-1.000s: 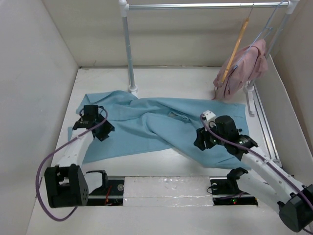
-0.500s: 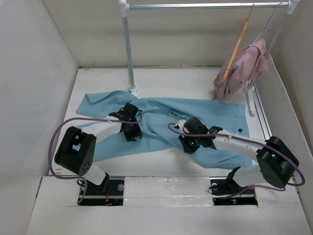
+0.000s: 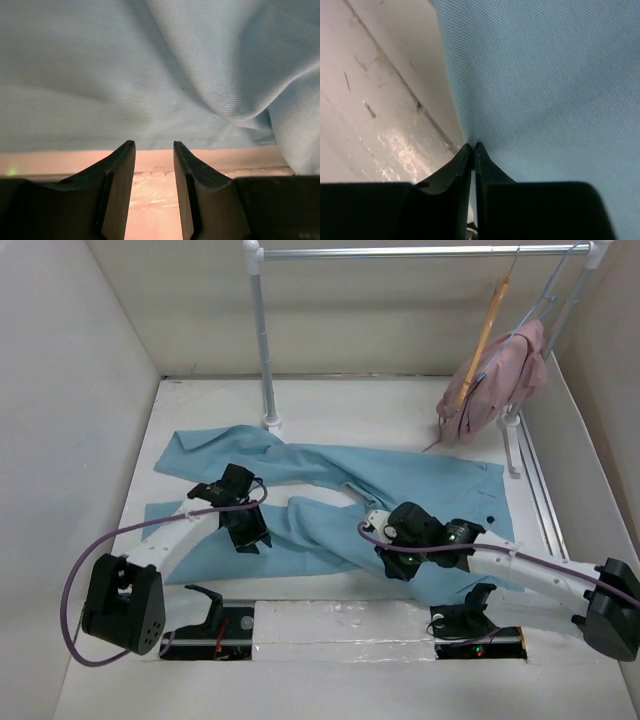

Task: Place the trousers on the hanger

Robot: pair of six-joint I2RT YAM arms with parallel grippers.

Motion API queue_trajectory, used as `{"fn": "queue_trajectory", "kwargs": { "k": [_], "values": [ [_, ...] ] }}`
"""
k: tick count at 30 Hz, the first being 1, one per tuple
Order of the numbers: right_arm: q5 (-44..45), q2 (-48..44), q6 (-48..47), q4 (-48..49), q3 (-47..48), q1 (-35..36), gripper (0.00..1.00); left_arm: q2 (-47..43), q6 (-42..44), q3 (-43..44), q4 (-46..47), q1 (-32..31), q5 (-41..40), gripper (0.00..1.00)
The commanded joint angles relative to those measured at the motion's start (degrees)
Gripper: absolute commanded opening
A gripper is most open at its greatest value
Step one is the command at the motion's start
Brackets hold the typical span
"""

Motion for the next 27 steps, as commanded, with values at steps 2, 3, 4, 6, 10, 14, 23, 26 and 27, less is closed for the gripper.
{"fn": "queue_trajectory", "kwargs": {
  "k": [2, 3, 4, 6, 10, 14, 23, 26, 27],
  "values": [
    [-2.7, -2.2, -0.9, -8.5, 3.0, 0.8, 0.21, -1.7, 3.1, 11.2, -15.7, -0.2, -15.1, 0.33],
    [-2.0, -2.0, -0.9, -9.2, 3.4, 0.8, 0.27, -2.5, 2.6, 13.4, -16.4, -0.2, -17.0, 0.33],
    [-1.5, -1.2, -2.8, -9.0, 4.3, 0.8, 0.40, -2.8, 2.2, 18.4, -16.7, 0.5, -21.1, 0.33],
    [-1.7, 0.0, -3.1, -9.1, 5.6, 0.8, 0.54, -2.4, 2.1, 23.7, -15.3, 2.4, -24.6, 0.34],
    [2.0, 0.4, -3.7, -8.0, 11.4, 0.8, 0.69, 2.4, 4.0, 31.1, -3.5, 11.8, -25.8, 0.47],
    [3.1, 0.6, -5.3, -7.0, 16.8, -0.5, 0.14, 16.0, 6.0, 41.0, 3.3, 19.3, -26.5, 0.43],
    [4.5, -3.2, -3.1, -1.4, 14.3, -1.0, 0.07, 39.0, 1.5, 52.7, 10.6, 33.7, -18.6, 0.34],
    [5.6, -2.5, -3.2, -2.4, 13.8, -1.5, 0.14, 41.4, -0.2, 51.1, 16.0, 38.6, -10.1, 0.37],
    [5.8, -2.3, -3.1, -2.6, 13.7, -1.5, 0.17, 43.2, -0.2, 51.5, 16.4, 39.2, -9.2, 0.37]
  ]
}}
